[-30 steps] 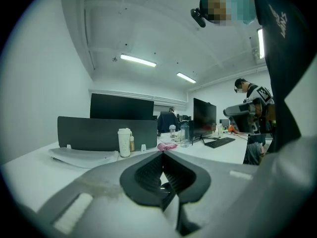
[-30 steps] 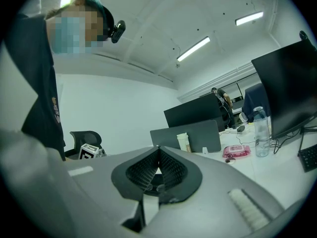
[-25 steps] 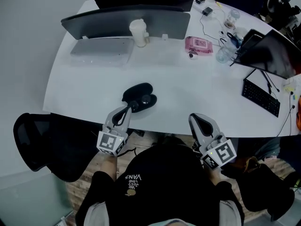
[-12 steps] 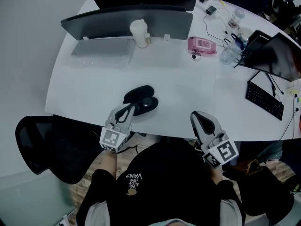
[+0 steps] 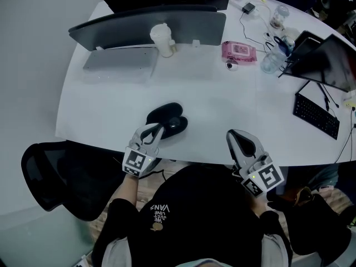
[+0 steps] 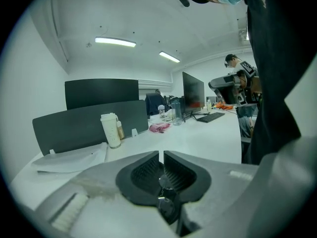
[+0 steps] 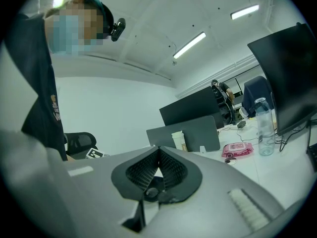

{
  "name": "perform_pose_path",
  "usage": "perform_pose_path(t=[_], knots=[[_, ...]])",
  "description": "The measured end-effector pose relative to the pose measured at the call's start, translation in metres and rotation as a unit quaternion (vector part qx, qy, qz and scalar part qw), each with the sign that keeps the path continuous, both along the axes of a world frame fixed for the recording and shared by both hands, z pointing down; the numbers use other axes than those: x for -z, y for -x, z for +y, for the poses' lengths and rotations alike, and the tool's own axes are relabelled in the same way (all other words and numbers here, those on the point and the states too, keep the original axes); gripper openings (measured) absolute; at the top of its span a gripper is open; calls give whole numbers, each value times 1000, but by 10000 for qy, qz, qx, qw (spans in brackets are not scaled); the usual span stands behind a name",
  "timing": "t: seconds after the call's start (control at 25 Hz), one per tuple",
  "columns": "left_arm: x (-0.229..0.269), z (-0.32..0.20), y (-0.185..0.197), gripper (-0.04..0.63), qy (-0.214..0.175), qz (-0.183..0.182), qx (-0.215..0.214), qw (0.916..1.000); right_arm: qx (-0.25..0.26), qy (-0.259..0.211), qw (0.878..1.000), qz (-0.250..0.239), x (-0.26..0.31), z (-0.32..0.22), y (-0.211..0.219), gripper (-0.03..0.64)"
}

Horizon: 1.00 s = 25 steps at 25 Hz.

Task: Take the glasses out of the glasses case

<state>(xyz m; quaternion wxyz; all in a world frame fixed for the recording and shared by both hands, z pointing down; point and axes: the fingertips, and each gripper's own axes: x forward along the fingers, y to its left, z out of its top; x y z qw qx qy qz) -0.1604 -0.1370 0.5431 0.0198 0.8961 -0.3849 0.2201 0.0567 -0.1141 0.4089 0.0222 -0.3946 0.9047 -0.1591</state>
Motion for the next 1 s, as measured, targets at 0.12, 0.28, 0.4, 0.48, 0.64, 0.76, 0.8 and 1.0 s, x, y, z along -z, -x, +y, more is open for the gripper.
perform_pose_path(t=[0.12,0.28,0.4,0.48,0.64,0.76,0.8,1.0], knots=[[-9,-2,0,21,120,-52,-73,9999,14,18,10000,7,-2,-2,0,2],[-21,-4,-1,37,267,-175,-169,9993,38,22,10000,23,-3,-5,-1,2],[-30,-6,-3,58,387,-333,-293,9983,43,57,10000,17,-3,-7,-1,2],[-36,-7,-2,66,456,-462,-390,9971,63,62,10000,14,-3,-9,1,2],[-45,-10,1,81,563,-668,-574,9945,90,86,9999,10,-5,-13,2,2],[-53,-10,0,101,687,-845,-781,9910,97,85,9999,-3,-6,-15,2,2],[-55,-10,0,101,721,-914,-852,9895,97,88,9999,-8,-6,-16,1,2],[-68,-9,-5,104,862,-1218,-1154,9820,96,113,9999,-15,-7,-19,0,2]])
